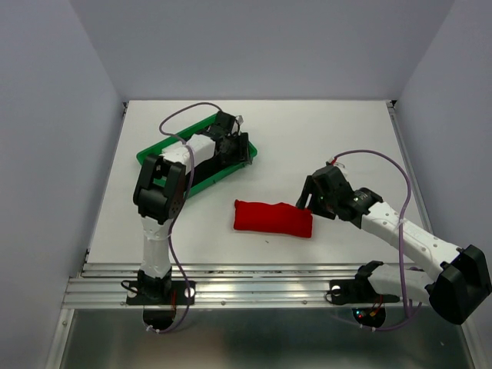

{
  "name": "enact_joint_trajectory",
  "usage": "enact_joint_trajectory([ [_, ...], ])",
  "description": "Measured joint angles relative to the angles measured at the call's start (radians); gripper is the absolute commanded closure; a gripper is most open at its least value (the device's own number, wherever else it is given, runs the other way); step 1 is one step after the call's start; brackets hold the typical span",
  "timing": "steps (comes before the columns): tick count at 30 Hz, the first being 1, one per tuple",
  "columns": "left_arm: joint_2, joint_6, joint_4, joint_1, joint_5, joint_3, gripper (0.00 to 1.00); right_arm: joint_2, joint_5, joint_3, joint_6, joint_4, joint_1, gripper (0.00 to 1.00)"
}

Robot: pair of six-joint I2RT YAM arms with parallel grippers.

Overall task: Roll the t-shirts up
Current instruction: Roll the T-shirt to the center of the board.

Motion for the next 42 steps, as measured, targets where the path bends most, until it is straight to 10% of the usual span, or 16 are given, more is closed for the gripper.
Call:
enact_joint_trajectory([
  [15,-0.282,-0.005,-0.126,-0.074,0.024,0.053,0.39,-0.021,-0.026,-0.076,0.027,0.008,0.0,0.25],
  [27,-0.723,-0.282,-0.034,-0.084,0.026,-0.53,0.31,0.037,-0.084,-0.118,0.026,0.068,0.0,0.25],
  [42,-0.613,-0.292,0.05,-0.09,0.096,-0.75,0.29,0.079,-0.116,-0.117,0.0,0.098,0.0,0.25],
])
